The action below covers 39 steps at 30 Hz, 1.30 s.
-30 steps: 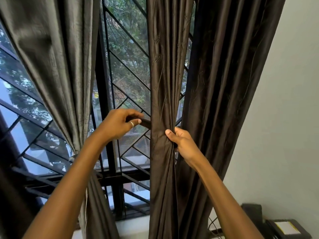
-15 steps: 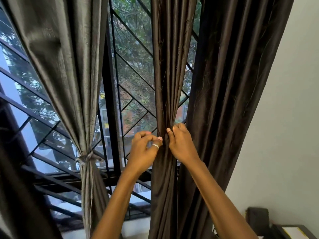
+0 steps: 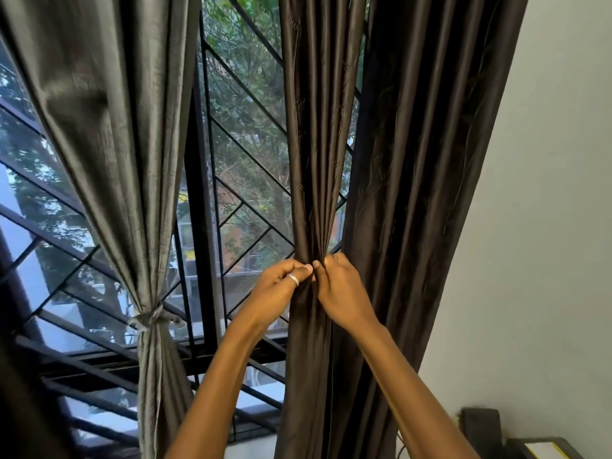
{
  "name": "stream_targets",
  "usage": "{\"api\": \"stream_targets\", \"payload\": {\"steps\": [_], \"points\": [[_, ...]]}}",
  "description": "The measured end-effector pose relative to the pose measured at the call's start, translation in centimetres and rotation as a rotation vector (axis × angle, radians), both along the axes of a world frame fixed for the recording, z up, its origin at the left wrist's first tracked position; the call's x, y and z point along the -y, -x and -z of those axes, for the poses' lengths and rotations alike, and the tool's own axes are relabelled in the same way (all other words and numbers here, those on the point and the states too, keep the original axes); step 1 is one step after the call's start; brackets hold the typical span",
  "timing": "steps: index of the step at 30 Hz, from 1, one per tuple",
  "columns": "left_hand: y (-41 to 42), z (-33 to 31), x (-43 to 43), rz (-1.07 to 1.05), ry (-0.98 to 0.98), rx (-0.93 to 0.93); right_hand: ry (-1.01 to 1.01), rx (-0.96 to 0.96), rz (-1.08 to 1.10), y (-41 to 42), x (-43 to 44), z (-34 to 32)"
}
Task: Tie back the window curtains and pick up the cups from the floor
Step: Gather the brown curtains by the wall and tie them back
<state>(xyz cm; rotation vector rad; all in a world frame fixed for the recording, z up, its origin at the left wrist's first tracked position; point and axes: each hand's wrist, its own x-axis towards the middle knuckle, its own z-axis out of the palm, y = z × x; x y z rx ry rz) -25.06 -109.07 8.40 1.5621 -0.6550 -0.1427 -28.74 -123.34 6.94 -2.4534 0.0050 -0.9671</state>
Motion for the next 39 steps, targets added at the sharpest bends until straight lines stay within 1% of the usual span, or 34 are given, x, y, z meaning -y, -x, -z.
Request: {"api": "stream_targets", "payload": {"steps": [7,9,13,14,16,20,22,23,24,27,28,29,30,31,33,35,36,38,39], "points": [[-0.6,0.3,-1.2,-0.021,-0.033,0.062,0.013,-0.012,0.003,0.3,-0.7,-0.3],[-0.6,0.4,-1.4,-0.048,-0.054,0.076,0.061,-0.021,0.035,0.4,-0.4,-0.6],[-0.7,0.7,-1.5,-0.113,-0.111,0.132,0.197,-0.058,0.177,0.9,0.6,-1.6],[-0.8,0.8,-1.5,-0.145,-0.130,0.147,0.203,-0.066,0.193,1.0,0.8,-1.8],[-0.9,0.8,-1.3,-0.211,-0.161,0.182,0.150,-0.068,0.180,1.1,1.2,-2.1],[-0.8,0.9,-0.7,-0.290,-0.194,0.262,-0.027,-0.093,0.127,1.7,1.4,-2.6],[-0.7,0.9,-0.4,-0.319,-0.211,0.295,-0.205,-0.119,0.095,2.5,0.9,-2.8],[-0.7,1.0,-0.3,-0.335,-0.218,0.310,-0.344,-0.118,0.078,3.0,0.5,-2.9],[-0.7,1.0,-0.1,-0.356,-0.226,0.326,-0.532,-0.108,0.058,3.3,-0.1,-3.0],[-0.6,1.3,0.4,-0.417,-0.250,0.374,-1.221,-0.037,-0.109,4.0,-2.1,-3.2],[-0.6,1.4,0.5,-0.426,-0.247,0.384,-1.397,0.006,-0.177,4.3,-2.9,-3.3],[-0.5,1.3,0.6,-0.429,-0.243,0.396,-1.520,0.047,-0.231,4.4,-3.5,-3.3],[-0.4,1.3,0.7,-0.430,-0.248,0.414,-1.594,0.087,-0.269,4.5,-4.0,-3.3],[-0.3,1.4,0.8,-0.432,-0.270,0.432,-1.630,0.124,-0.294,4.7,-4.4,-3.2],[-0.3,1.5,0.8,-0.477,-0.367,0.450,-1.635,0.187,-0.317,4.7,-5.1,-3.0],[0.1,1.5,0.4,-0.567,-0.458,0.441,-1.571,0.224,-0.282,4.5,-5.4,-2.6],[0.3,1.4,0.2,-0.587,-0.471,0.440,-1.531,0.240,-0.271,4.4,-5.5,-2.5],[0.6,1.1,-0.2,-0.541,-0.468,0.417,-1.461,0.269,-0.272,4.3,-5.7,-2.2],[0.7,0.8,-0.3,-0.494,-0.448,0.367,-1.420,0.277,-0.272,4.2,-5.8,-2.0]]}}
